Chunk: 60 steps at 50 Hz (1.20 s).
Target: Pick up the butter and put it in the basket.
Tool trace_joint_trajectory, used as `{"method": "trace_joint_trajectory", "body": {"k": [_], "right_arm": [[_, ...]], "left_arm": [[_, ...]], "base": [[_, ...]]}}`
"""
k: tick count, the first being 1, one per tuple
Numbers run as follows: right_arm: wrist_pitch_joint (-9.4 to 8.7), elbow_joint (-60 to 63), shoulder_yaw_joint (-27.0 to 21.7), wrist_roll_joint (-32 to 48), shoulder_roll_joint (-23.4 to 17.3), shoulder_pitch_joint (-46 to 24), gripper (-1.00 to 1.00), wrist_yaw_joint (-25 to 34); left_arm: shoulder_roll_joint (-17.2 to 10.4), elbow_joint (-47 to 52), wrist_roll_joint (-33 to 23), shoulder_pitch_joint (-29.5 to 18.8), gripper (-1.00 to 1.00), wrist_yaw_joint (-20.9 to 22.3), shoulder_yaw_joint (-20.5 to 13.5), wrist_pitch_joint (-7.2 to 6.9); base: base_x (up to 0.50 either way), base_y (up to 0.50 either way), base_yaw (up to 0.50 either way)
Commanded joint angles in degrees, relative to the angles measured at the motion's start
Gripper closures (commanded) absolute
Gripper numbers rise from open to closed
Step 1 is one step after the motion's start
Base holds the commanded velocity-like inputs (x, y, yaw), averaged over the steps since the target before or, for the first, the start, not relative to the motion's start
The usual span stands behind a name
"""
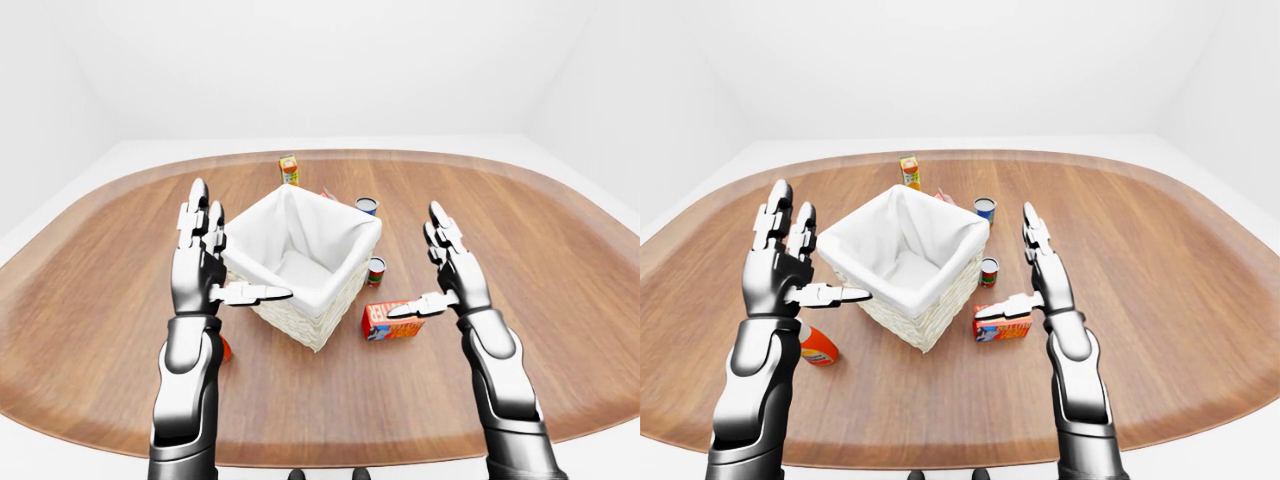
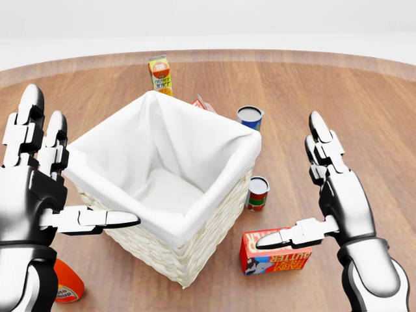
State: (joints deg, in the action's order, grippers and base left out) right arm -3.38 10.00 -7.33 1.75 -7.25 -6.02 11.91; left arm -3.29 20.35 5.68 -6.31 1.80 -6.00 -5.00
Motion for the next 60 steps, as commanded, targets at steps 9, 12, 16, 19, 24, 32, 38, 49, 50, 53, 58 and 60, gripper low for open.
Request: {"method": "trace_joint_trajectory", "body": {"k": [9,12,16,19,24,32,38,49,50,53,58,60], "right_arm": [[8.38,-19.18,-0.35,25.61,-7.04,-3.93,-1.00,7.42],[8.38,-23.48,0.41,29.12,-7.43,-5.45,-1.00,6.95],[8.38,-30.78,1.44,35.55,-8.87,-8.68,-1.00,3.53],[8.38,-34.78,2.13,38.29,-9.38,-10.69,-1.00,2.21],[8.38,-41.55,3.46,42.49,-10.19,-13.63,-1.00,-0.36],[8.38,-50.87,6.17,49.29,-10.35,-18.76,-1.00,-4.49],[8.38,-59.70,8.70,52.91,-8.97,-23.48,-1.00,-7.90],[8.38,-73.26,12.58,59.19,-6.97,-29.35,-1.00,-12.98],[8.38,-73.92,12.65,59.39,-6.77,-29.56,-1.00,-13.10],[8.38,-75.92,13.34,60.61,-6.33,-30.14,-1.00,-14.02],[8.38,-78.33,14.09,62.25,-5.84,-30.80,-1.00,-15.23],[8.38,-79.52,14.21,62.67,-5.59,-31.16,-1.00,-15.45]], "left_arm": [[-0.11,0.40,0.28,-0.01,-1.00,-0.09,-0.28,0.00],[-0.05,0.56,0.26,0.14,-1.00,-0.15,-0.21,0.00],[-0.02,0.57,0.22,0.25,-1.00,-0.16,-0.20,0.00],[-0.02,0.54,0.23,0.30,-1.00,-0.22,-0.28,0.00],[-0.05,0.75,0.29,0.27,-1.00,-0.23,-0.32,0.00],[0.05,0.83,0.33,0.55,-1.00,-0.27,-0.24,0.00],[-0.02,0.62,0.46,0.43,-1.00,-0.23,-0.38,0.00],[-0.15,0.07,0.66,0.39,-1.00,-0.14,-0.60,0.00],[-0.15,0.01,0.68,0.38,-1.00,-0.13,-0.61,0.00],[-0.18,-0.14,0.71,0.32,-1.00,-0.13,-0.62,0.00],[-0.17,-0.31,0.76,0.41,-1.00,-0.10,-0.64,0.00],[-0.15,-0.45,0.77,0.43,-1.00,-0.10,-0.62,0.00]], "base": [[0.00,0.00,0.00],[0.00,0.00,0.00],[0.00,0.00,0.00],[0.00,0.00,0.00],[0.00,0.00,0.00],[0.00,0.00,0.00],[0.00,0.00,0.00],[0.00,0.00,0.00],[0.00,0.00,0.00],[0.00,0.00,0.00],[0.00,0.00,0.00],[0.00,0.00,0.00]]}}
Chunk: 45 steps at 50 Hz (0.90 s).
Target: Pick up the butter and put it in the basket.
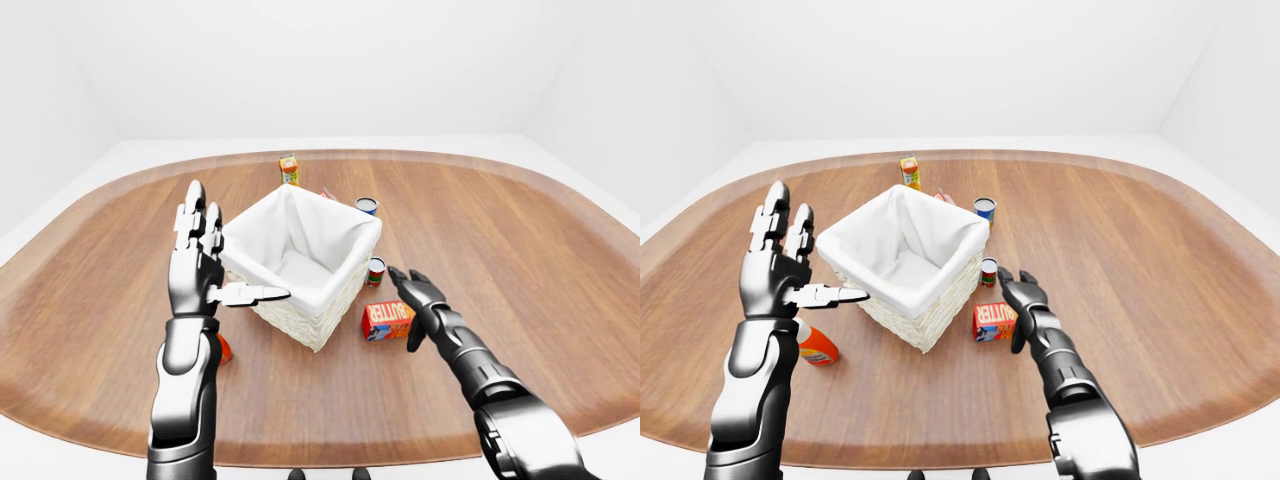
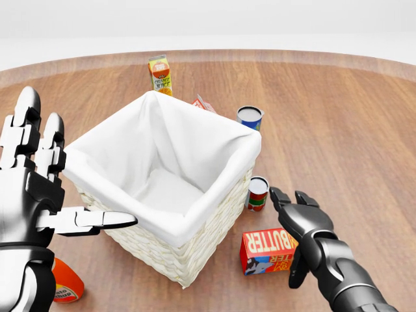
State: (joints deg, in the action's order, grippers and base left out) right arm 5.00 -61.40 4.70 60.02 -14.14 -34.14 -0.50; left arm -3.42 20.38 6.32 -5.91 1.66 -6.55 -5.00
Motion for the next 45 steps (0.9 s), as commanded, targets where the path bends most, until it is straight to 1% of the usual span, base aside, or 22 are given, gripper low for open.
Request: {"method": "trace_joint_trajectory", "body": {"k": [1,14,21,25,27,33,36,43,44,45], "right_arm": [[0.00,-8.69,2.62,5.29,1.24,-3.35,-1.00,-3.62],[0.00,-11.60,3.54,8.37,2.89,-5.61,-1.00,-3.67],[0.00,-12.52,4.08,10.12,4.02,-5.93,-1.00,-2.53],[0.00,-12.25,3.78,9.82,5.55,-7.05,-1.00,-0.30],[0.00,-12.17,3.52,9.24,6.61,-8.15,-1.00,1.94],[0.00,-11.97,3.77,9.23,7.40,-9.49,-1.00,5.44],[0.00,-12.11,4.42,10.33,7.46,-10.11,-1.00,5.28],[0.00,-12.69,4.93,12.34,7.95,-11.42,-1.00,7.45],[0.00,-12.79,5.28,13.24,7.86,-11.65,-0.69,7.61],[0.00,-12.87,5.45,13.97,7.79,-11.80,-0.28,7.56]], "left_arm": [[-0.01,-0.50,0.14,0.04,-1.00,0.05,-0.04,0.00],[0.09,-0.93,0.12,0.32,-1.00,0.10,0.09,0.00],[0.09,-1.09,0.26,0.41,-1.00,0.10,0.02,0.00],[0.12,-1.26,0.29,0.52,-1.00,0.10,-0.01,0.00],[0.16,-1.34,0.34,0.56,-1.00,0.07,0.00,0.00],[0.17,-1.30,0.47,0.66,-1.00,0.02,-0.01,0.00],[0.19,-1.32,0.53,0.66,-1.00,-0.02,-0.01,0.00],[0.23,-1.32,0.57,0.82,-1.00,-0.06,0.02,0.00],[0.23,-1.37,0.58,0.82,-1.00,-0.07,0.02,0.00],[0.22,-1.38,0.58,0.82,-1.00,-0.07,0.02,0.00]], "base": [[0.00,0.00,0.00],[0.00,0.00,0.00],[0.00,0.00,0.00],[0.00,0.00,0.00],[0.00,0.00,0.00],[0.00,0.00,0.00],[0.00,0.00,0.00],[0.00,0.00,0.00],[0.00,0.00,0.00],[0.00,0.00,0.00]]}}
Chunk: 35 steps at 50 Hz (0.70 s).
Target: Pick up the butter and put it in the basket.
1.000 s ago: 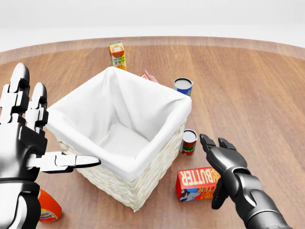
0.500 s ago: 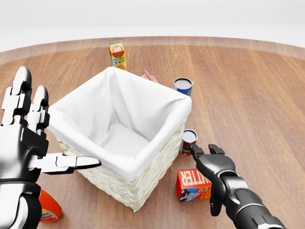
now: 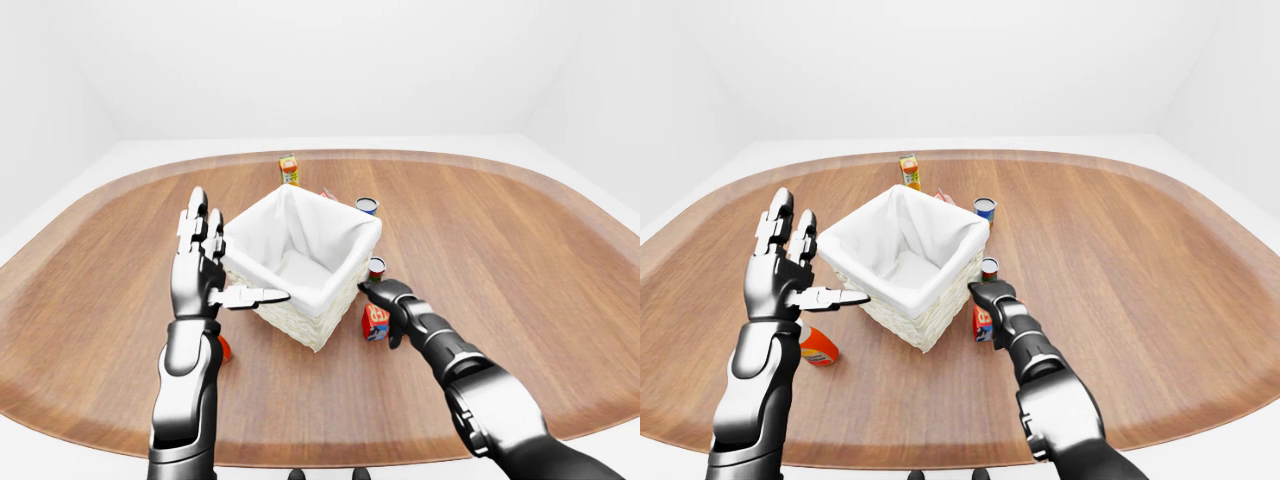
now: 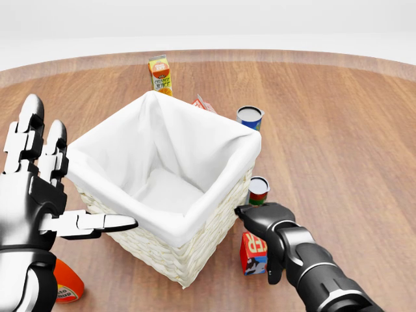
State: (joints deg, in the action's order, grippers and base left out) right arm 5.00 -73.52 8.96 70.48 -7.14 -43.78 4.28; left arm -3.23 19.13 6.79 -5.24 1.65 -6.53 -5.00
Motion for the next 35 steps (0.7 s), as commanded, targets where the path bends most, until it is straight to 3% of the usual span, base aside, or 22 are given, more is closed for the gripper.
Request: {"method": "trace_joint_trajectory", "body": {"k": [1,2,23,31,35], "right_arm": [[0.00,-0.82,1.42,4.30,0.63,-2.28,0.07,2.57],[0.00,-0.83,1.67,5.16,0.34,-2.18,1.00,3.17],[0.00,-0.75,0.80,7.79,-0.36,-1.29,1.00,2.09],[0.00,3.11,-1.39,2.58,-3.05,1.50,1.00,3.79],[0.00,8.66,-4.17,-3.89,-5.11,4.32,1.00,6.21]], "left_arm": [[0.03,-0.11,0.13,0.16,-1.00,-0.06,-0.01,0.00],[0.01,-0.14,0.16,0.15,-1.00,-0.06,-0.06,0.00],[0.13,-0.19,0.48,0.31,-1.00,-0.32,-0.13,0.00],[-0.02,-0.07,1.07,-0.08,-1.00,-0.54,-0.37,0.00],[-0.08,0.23,1.60,-0.48,-1.00,-0.81,-0.58,0.00]], "base": [[0.00,0.00,0.00],[0.00,0.00,0.00],[0.00,0.00,0.00],[0.00,0.00,0.00],[0.00,0.00,0.00]]}}
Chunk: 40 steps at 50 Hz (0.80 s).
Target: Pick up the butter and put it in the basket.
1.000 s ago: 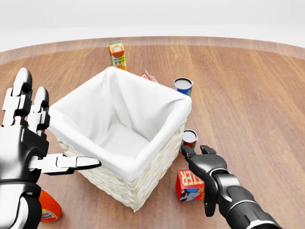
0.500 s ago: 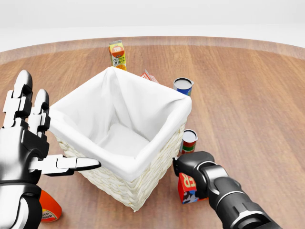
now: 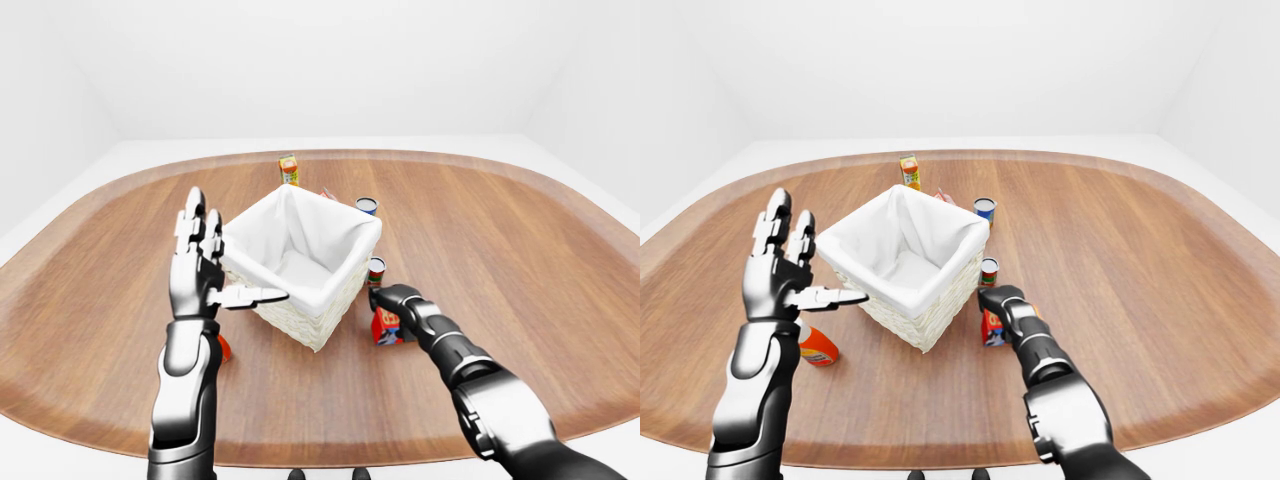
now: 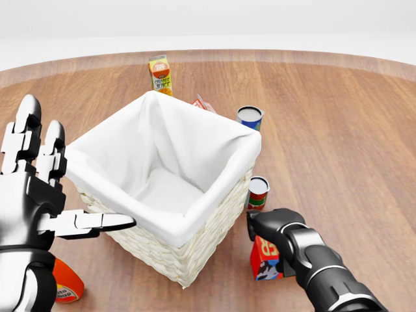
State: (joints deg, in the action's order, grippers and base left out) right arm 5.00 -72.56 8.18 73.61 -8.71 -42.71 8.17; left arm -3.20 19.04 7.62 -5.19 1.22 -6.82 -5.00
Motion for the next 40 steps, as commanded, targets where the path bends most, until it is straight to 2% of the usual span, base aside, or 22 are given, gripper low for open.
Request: {"method": "trace_joint_trajectory", "body": {"k": [1,9,16,19,27,33,40], "right_arm": [[0.00,9.16,-3.94,-8.61,-4.03,3.84,1.00,2.88],[0.00,19.64,-9.24,-23.55,-7.07,8.73,1.00,8.40],[0.00,23.16,-13.38,-36.47,-11.55,12.42,1.00,8.28],[0.00,26.83,-15.14,-41.71,-12.92,13.72,1.00,10.52],[0.00,37.82,-17.29,-47.52,-14.09,15.91,1.00,15.79],[0.00,47.49,-18.92,-52.68,-12.95,14.75,1.00,18.63],[0.00,50.58,-18.51,-55.73,-12.70,9.50,1.00,16.76]], "left_arm": [[-0.12,0.32,0.85,-0.56,-1.00,-0.45,-0.32,0.00],[-0.36,0.76,0.94,-0.84,-1.00,-0.62,-0.35,0.00],[-0.45,0.89,0.90,-0.92,-1.00,-0.48,-0.42,0.00],[-0.48,1.17,0.87,-0.91,-1.00,-0.46,-0.44,0.00],[-0.52,1.26,1.06,-0.97,-1.00,-0.48,-0.65,0.00],[-0.46,1.46,0.95,-0.88,-1.00,-0.56,-0.51,0.00],[-0.42,1.63,0.74,-0.72,-1.00,-0.56,-0.44,0.00]], "base": [[0.00,0.00,0.00],[0.00,0.00,0.00],[0.00,0.00,0.00],[0.00,0.00,0.00],[0.00,0.00,0.00],[0.00,0.00,0.00],[0.00,0.00,0.00]]}}
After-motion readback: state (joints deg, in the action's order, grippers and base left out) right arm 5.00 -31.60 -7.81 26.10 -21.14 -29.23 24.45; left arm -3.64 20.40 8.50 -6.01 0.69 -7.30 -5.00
